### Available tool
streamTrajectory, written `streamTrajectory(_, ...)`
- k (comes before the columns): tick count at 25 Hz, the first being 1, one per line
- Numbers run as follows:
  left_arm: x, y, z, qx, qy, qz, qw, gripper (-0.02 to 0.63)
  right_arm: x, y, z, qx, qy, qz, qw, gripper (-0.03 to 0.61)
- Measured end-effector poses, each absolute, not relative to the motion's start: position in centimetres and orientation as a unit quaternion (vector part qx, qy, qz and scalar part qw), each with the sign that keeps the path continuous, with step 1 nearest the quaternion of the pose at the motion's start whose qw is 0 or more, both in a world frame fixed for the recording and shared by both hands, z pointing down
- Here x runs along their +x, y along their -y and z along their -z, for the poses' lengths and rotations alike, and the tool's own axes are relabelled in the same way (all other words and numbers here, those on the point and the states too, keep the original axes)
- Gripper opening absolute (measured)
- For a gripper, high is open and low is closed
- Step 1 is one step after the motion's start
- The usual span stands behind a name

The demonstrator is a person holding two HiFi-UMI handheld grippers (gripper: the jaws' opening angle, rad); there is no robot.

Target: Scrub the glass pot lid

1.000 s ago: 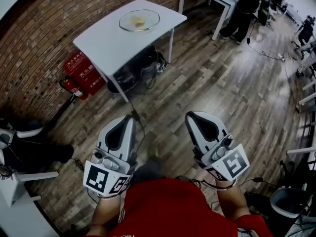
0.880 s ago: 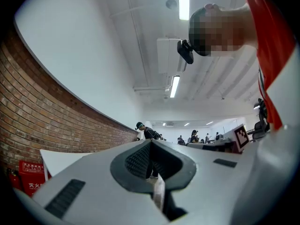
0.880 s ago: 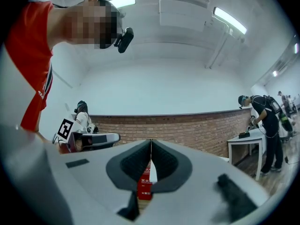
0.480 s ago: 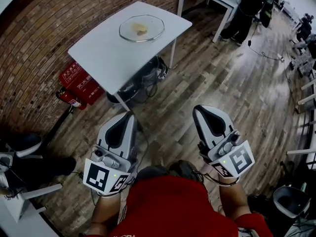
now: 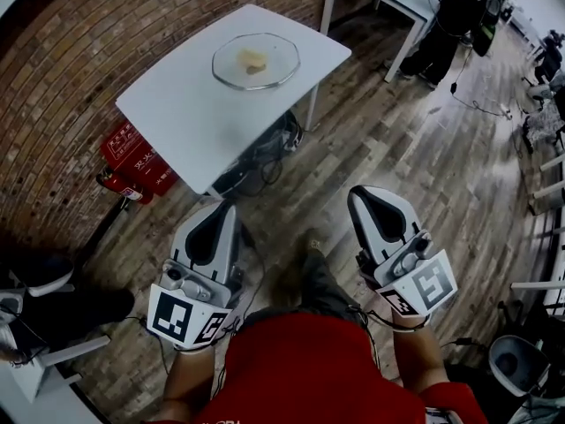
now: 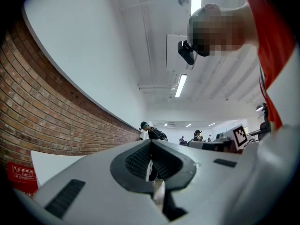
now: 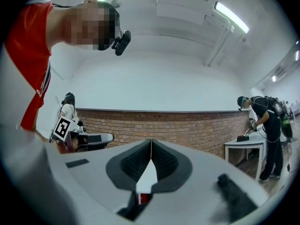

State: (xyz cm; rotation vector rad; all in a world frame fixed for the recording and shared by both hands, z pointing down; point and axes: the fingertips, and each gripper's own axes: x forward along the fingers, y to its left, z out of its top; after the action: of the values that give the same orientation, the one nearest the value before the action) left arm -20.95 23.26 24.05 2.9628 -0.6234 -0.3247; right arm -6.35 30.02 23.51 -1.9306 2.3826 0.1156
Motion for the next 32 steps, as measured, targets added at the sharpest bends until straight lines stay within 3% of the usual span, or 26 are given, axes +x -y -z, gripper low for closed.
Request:
streamTrajectory(21, -2.2, -4.3, -23.8, 0.947, 0.303, 0.104, 0.030, 0.017, 13.8, -8.8, -22.6, -0.550, -0.832, -0.055, 0.050, 0.029)
streamTrajectory(32, -1.1, 0.9, -25.3, 0.928, 0.362, 0.078, 0.046, 0.017, 15.0, -2.1, -24.9, -0.500, -0.865, -0.039, 0.036, 0.029)
